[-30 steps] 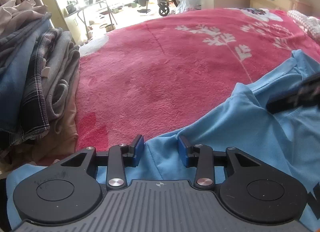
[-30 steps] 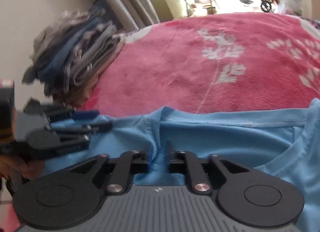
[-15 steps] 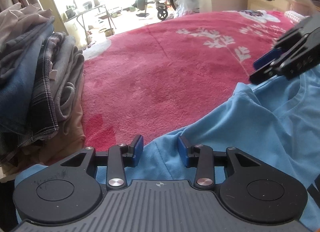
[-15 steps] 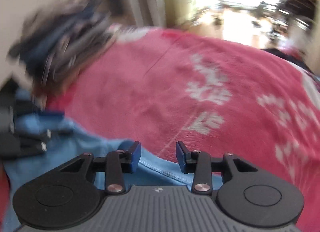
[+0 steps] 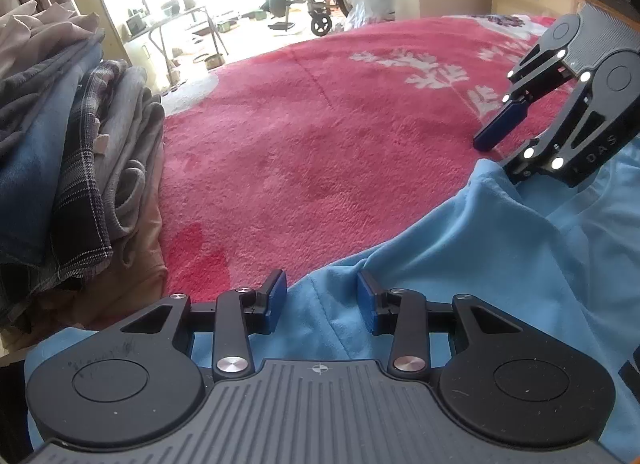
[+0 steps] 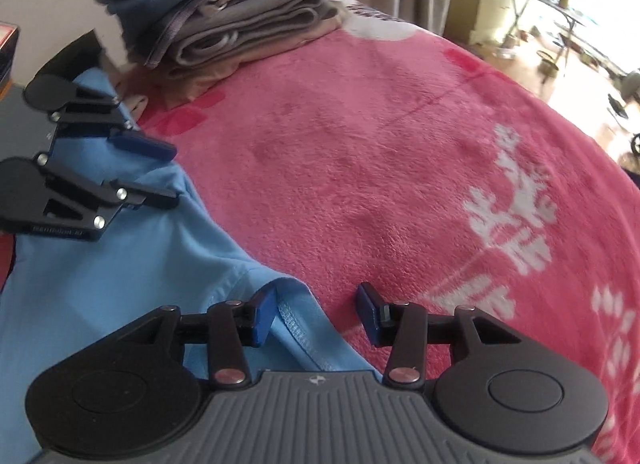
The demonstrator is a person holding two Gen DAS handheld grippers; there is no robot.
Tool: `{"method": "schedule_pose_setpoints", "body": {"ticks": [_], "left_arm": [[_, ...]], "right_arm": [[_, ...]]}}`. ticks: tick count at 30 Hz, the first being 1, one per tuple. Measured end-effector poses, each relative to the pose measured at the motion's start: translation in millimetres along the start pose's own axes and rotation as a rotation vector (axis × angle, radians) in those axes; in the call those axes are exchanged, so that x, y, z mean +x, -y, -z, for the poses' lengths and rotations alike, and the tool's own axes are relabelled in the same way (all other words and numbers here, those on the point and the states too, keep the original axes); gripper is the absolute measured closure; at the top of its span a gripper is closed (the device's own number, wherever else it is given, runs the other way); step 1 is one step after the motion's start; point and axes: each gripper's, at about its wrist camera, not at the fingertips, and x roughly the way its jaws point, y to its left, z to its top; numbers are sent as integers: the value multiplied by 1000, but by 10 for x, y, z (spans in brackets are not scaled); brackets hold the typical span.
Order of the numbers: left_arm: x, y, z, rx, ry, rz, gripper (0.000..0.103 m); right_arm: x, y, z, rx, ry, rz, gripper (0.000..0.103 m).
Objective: Fold clothes
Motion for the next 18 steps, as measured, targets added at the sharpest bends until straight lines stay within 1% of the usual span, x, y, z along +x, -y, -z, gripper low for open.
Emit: {"method": "schedule_pose_setpoints", "body": {"ticks": [3, 4, 5, 10, 11, 12, 13, 15, 16, 18], "left_arm": [[1, 7, -3, 1, -5, -7, 64], [0, 11, -6, 2, -6, -9, 64], [3, 16, -7, 2, -7, -11, 64], [15, 39, -13, 3, -10, -22, 64], [18, 43, -14, 4, -11, -24, 64], [20, 48, -15, 4, -11, -26, 64], [15, 49, -11, 3, -10, -29, 64], [6, 51, -2, 1, -8, -33, 64], [4, 53, 1, 3, -8, -36, 64], [0, 56, 6, 8, -9, -41, 63]], "right_arm": [[-5, -36, 8, -41, 5, -5, 57], [-7, -64, 7, -62, 11, -4, 61], [-18, -94, 11, -81, 23, -3, 63], [14, -216, 55, -146, 61, 21, 65], [23, -228, 66, -147, 71, 23, 77], [21, -237, 76, -146, 82, 30, 86], [-8, -252, 93, -148, 106, 52, 98], [-92, -274, 130, -143, 168, 103, 98], [-146, -266, 146, -124, 204, 115, 99], [-186, -257, 177, -100, 244, 142, 99]]}}
